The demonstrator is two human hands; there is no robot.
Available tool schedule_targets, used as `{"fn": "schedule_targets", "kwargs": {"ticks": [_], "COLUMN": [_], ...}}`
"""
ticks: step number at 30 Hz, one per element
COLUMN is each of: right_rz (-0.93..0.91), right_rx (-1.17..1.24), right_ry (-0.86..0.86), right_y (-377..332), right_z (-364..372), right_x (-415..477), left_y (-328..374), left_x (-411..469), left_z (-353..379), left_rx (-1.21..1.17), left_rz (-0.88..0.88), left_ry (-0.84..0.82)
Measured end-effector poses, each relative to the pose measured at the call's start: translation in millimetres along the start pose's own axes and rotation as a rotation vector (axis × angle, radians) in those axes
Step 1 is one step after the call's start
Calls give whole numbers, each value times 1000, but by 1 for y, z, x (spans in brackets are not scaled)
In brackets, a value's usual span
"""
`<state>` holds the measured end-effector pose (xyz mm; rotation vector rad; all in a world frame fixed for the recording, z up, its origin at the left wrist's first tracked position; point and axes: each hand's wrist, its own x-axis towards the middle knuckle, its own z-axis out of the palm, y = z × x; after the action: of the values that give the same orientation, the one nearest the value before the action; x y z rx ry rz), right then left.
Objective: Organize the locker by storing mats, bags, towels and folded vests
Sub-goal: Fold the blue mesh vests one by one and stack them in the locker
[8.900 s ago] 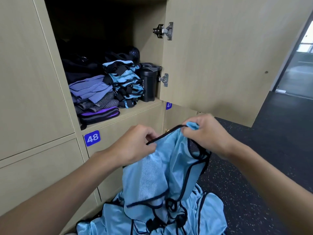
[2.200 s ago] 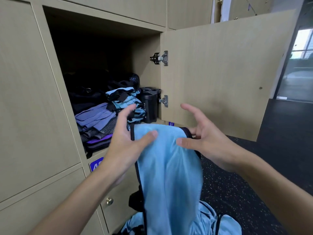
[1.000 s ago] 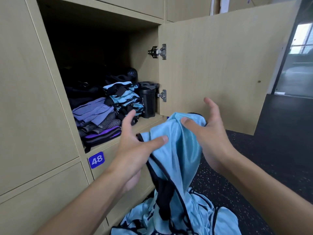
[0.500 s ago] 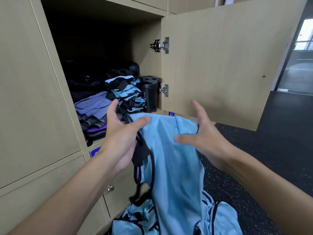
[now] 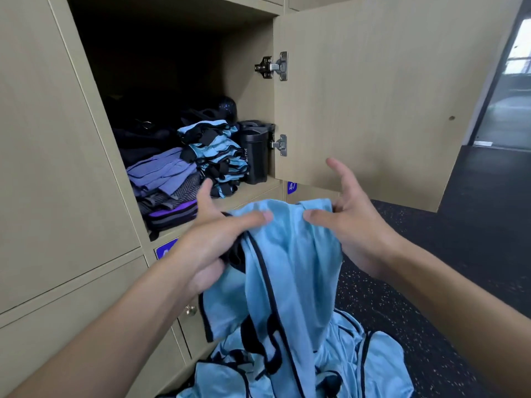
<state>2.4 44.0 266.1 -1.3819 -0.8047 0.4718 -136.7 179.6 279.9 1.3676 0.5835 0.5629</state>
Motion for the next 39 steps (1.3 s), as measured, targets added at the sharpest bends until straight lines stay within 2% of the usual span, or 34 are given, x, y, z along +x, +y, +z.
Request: {"fn": "schedule_targets", "kwargs": {"ticks": [3, 7, 11, 15, 18, 23, 25, 28, 30, 35, 39], "right_rz": [-34, -30, -56, -77, -61, 66, 121, 203, 207, 50, 28], "right_rx": [-29, -95, -436, -570, -511, -214, -140, -166, -221, -554, -588], "right_ry": [107, 215, 229, 304, 380, 455, 390, 53, -86, 73, 149], "right_y": [1, -2, -6, -3, -2, -2, -5, -6, -4, -2, 2], "right_z": [-5, -19, -24, -26, -32, -34, -35, -40, -41, -38, -41], "right_x": [5, 7, 0, 0, 3, 6, 3, -5, -9, -10, -9], "left_y": [-6, 0, 0, 2, 5, 5, 5, 7, 6, 3, 1], "left_x": [-5, -2, -2, 1, 3, -6, -7, -4, -3, -1, 1], "left_z": [4, 1, 0, 1, -2, -4, -4, -7, -8, -13, -13], "left_rx": [72, 4, -39, -67, -126, -18, 4, -35, 9, 108, 104], "left_rz": [-38, 17, 42, 49, 35, -61, -40, 20, 42, -1, -87], "left_ry": [-69, 58, 150, 170, 154, -102, -79, 14, 65, 79, -24]}}
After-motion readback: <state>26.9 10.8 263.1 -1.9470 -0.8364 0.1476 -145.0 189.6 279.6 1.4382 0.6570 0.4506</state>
